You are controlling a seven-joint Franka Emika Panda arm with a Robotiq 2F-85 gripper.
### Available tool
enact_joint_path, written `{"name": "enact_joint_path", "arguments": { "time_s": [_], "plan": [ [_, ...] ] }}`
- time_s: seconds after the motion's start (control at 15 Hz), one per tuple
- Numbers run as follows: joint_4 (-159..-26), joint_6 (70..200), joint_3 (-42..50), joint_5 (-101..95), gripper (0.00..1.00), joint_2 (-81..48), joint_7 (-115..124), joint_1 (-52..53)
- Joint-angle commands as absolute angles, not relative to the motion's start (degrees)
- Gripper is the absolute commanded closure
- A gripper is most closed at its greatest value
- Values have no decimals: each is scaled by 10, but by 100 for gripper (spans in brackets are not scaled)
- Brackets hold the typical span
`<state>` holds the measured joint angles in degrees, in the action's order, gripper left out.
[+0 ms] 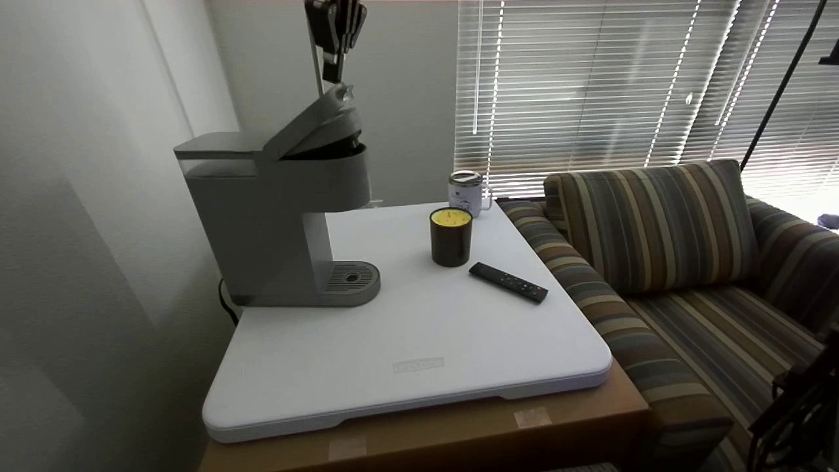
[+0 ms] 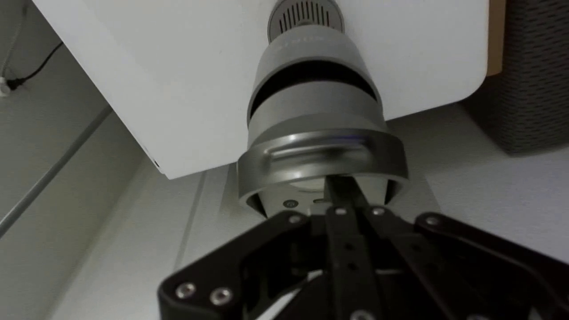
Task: Close the lid of the object
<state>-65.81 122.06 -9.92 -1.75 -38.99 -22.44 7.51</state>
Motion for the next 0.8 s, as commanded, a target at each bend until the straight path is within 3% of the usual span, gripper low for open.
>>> {"name": "enact_joint_path", "arguments": {
  "time_s": [0.0,0.73],
  "plan": [
    [-646,1164,-88,-31,100,-395,-222,81],
    [-640,1123,-82,-38,100,-405,-226,81]
  ]
}}
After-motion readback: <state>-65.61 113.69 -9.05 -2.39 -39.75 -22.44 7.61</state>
